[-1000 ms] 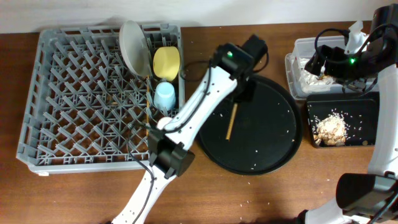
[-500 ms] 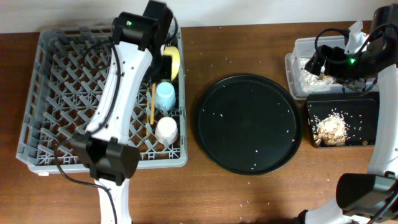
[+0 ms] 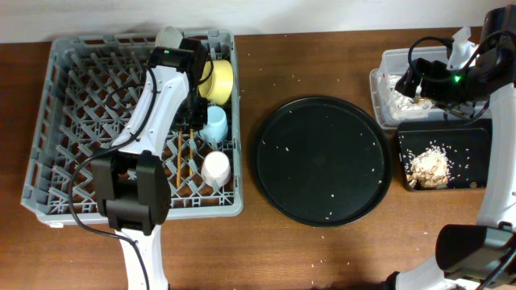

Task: Sort waste into correct bins and load items into the dishwasher rack
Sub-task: 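Grasp the second chopstick with the left gripper and drop it in the rack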

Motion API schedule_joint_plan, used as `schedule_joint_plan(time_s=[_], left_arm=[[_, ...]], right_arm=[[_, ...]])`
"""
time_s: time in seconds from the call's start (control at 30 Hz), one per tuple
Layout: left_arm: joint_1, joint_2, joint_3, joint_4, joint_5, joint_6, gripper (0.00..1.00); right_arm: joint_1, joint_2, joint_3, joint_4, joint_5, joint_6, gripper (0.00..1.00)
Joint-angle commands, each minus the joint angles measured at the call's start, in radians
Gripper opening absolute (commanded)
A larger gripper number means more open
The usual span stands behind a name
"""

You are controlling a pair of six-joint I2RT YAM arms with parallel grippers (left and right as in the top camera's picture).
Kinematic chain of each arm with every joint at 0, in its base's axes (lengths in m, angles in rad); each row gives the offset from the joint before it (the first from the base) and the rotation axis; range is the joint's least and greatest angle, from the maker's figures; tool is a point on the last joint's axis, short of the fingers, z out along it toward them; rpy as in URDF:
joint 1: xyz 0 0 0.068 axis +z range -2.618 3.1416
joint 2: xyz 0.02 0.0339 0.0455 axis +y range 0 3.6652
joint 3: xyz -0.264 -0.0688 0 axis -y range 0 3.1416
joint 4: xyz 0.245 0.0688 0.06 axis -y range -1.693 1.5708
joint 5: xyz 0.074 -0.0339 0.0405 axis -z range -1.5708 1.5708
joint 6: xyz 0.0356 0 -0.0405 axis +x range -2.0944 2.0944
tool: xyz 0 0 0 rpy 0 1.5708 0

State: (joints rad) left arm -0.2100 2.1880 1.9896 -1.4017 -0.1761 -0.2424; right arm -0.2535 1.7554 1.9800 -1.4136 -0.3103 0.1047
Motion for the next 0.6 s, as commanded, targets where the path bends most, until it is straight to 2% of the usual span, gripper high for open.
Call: schedule_joint_plan(time_s=[0.0,0.07,0.17,0.27,0.3,0.33,0.37,0.4,0.43,0.57], left_arm=[[0.003,-0.098,0.074,-0.015,0.015,0.005,0.4],[0.003,-0.214,0.091,0.0,0.053,0.005,0.4],[-0.01,-0.353,0.091,0.036,0.056,0.005,0.32],[-0.032,-0.446,0.091,0.09,0.056,0.005,0.33],[-0.032,-0.452,0.091,0.098,0.058,0.005,0.39],[-0.032,-0.451,0.091,0.1,0.06,0.005,0.54],[-0.032,-0.45,0.091,0.099,0.06,0.005,0.8],[-0.032,-0.45,0.091,0.099,0.06,0.005,0.85],[-0.032,-0.449,0.091,0.1,0.06,0.005,0.99],[-0.032,-0.449,0.091,0.078,0.059,0.005,0.99]], right_arm=[[0.005,0.003,0.006,-0.001,0.009,0.0,0.98],[0.005,0.003,0.006,-0.001,0.009,0.0,0.98],[0.005,0.003,0.006,-0.001,0.009,0.0,0.98],[0.005,0.003,0.006,-0.001,0.009,0.0,0.98],[0.005,0.003,0.006,-0.001,0.009,0.0,0.98],[0.005,0.003,0.006,-0.001,0.009,0.0,0.98],[0.005,0.003,0.006,-0.001,0.009,0.0,0.98],[0.005,0.003,0.006,-0.001,0.009,0.0,0.98],[0.005,0.003,0.006,-0.001,0.009,0.0,0.98],[0.005,0.003,0.006,-0.001,0.009,0.0,0.98]])
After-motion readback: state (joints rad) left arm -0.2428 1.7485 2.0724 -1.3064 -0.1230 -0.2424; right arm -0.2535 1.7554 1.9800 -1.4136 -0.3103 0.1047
